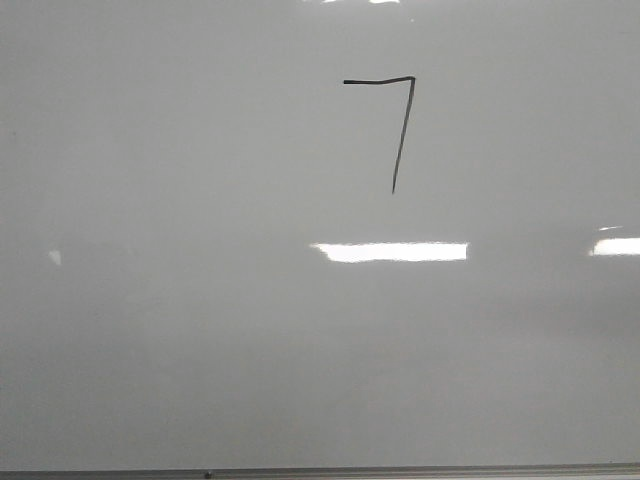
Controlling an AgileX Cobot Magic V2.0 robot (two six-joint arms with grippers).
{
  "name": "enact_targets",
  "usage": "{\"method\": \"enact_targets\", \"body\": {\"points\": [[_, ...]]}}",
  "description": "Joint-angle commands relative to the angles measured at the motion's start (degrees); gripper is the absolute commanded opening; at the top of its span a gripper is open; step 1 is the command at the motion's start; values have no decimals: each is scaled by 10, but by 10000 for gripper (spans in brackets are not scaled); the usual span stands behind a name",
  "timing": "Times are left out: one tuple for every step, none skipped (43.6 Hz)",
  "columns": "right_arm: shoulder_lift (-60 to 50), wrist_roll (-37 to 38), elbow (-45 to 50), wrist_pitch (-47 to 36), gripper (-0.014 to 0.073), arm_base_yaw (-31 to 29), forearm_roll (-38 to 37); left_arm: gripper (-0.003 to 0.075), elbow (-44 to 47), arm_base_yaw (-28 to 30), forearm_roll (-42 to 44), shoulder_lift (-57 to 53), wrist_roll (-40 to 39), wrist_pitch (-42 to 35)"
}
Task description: Write number 7 on whiteboard
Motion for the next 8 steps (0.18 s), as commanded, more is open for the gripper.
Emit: {"method": "enact_targets", "body": {"points": [[-10,0,-1,-46,-67,-4,-1,-21,8,0,-5,-7,-2,-48],[-10,0,-1,-46,-67,-4,-1,-21,8,0,-5,-7,-2,-48],[-10,0,-1,-46,-67,-4,-1,-20,8,0,-5,-7,-2,-48],[-10,0,-1,-46,-67,-4,-1,-20,8,0,-5,-7,-2,-48],[-10,0,-1,-46,-67,-4,-1,-20,8,0,-5,-7,-2,-48],[-10,0,-1,-46,-67,-4,-1,-20,8,0,-5,-7,-2,-48],[-10,0,-1,-46,-67,-4,-1,-20,8,0,-5,-7,-2,-48],[-10,0,-1,-46,-67,-4,-1,-21,8,0,-5,-7,-2,-48]]}}
